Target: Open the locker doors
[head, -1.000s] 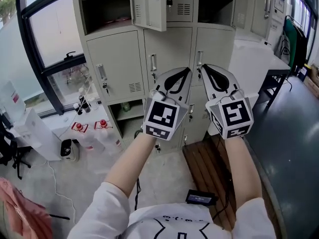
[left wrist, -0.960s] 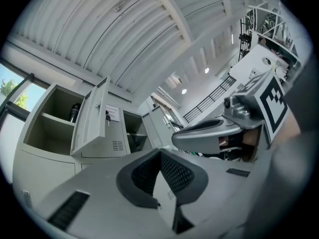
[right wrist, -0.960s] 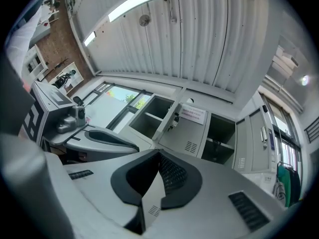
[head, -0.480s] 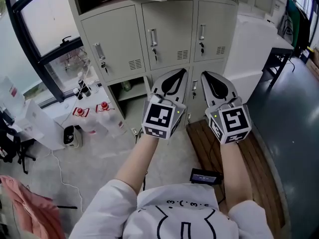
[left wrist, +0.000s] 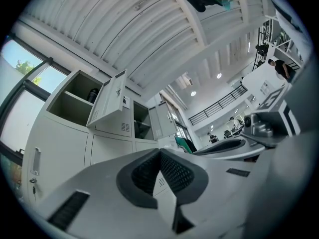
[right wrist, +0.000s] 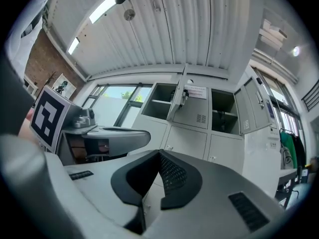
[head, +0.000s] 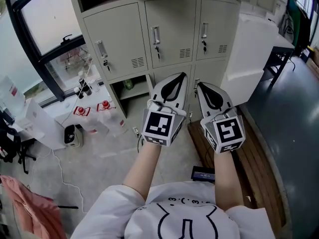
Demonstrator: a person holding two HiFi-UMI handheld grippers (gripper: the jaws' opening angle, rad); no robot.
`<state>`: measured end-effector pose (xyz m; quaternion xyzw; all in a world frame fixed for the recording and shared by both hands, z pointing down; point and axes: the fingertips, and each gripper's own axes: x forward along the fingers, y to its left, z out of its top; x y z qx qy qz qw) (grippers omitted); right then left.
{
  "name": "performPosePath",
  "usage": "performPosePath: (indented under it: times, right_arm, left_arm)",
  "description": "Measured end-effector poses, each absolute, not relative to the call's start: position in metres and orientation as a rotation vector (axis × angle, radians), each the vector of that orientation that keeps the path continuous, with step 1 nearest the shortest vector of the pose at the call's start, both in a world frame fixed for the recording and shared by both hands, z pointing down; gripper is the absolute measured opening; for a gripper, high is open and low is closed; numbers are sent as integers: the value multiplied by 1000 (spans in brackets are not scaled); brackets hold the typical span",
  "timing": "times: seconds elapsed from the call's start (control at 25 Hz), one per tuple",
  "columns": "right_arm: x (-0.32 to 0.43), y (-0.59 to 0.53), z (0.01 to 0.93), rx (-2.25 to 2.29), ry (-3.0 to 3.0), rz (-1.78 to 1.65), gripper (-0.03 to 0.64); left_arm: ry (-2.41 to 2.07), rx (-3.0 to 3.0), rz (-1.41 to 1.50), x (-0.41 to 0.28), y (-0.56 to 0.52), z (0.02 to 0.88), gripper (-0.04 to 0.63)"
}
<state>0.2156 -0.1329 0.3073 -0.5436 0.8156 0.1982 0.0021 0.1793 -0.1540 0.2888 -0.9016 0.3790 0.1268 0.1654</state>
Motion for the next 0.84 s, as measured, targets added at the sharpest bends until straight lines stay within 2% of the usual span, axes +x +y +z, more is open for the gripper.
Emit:
performPosePath:
  times: [0.84]
  right_arm:
    - [210,-131,314,-1715,2587,577,-15]
  left_arm:
    - [1121,-2556,332,160,-151,305,20]
